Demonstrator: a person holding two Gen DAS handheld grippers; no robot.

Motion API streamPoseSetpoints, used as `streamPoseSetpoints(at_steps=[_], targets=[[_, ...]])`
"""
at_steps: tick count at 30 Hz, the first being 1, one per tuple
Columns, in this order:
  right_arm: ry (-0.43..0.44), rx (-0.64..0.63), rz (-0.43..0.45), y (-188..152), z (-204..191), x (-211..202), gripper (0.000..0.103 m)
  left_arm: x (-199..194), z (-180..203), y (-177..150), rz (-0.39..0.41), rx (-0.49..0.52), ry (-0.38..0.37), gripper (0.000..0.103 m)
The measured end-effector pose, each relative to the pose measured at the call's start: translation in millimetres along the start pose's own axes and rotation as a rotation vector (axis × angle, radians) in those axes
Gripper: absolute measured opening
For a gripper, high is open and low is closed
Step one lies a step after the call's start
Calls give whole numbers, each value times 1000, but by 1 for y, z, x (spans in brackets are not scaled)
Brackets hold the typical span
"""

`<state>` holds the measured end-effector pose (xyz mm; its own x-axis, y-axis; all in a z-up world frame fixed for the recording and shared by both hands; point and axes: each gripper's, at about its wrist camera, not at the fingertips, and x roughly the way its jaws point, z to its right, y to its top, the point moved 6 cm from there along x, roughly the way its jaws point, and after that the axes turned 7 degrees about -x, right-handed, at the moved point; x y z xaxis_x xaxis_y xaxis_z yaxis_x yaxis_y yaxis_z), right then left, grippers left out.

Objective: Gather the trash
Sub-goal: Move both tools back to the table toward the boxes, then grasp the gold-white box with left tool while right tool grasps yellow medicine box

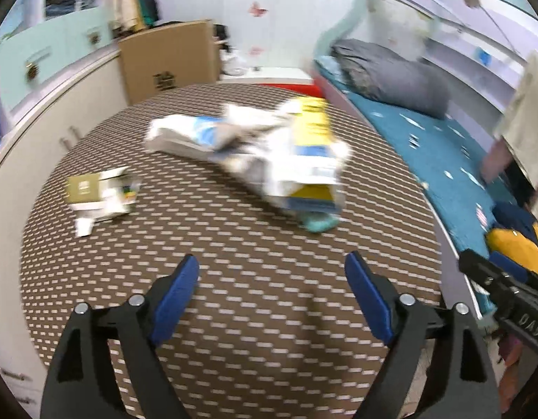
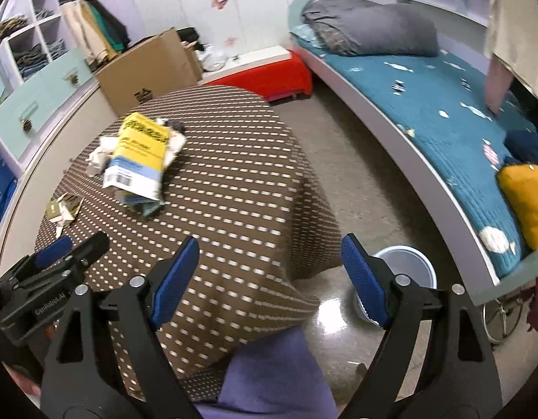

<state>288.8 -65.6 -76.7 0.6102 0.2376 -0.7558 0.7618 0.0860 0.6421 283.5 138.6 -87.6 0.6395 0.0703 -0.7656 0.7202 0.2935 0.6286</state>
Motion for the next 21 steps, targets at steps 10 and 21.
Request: streamPoseSetpoints(at_steps=[10, 21], targets=[[89, -87, -4, 31, -53, 21, 86, 3, -104, 28, 10, -159, 88, 91], [141, -183, -34, 59, -106, 55, 87, 32, -159, 60, -25, -201, 119, 92]])
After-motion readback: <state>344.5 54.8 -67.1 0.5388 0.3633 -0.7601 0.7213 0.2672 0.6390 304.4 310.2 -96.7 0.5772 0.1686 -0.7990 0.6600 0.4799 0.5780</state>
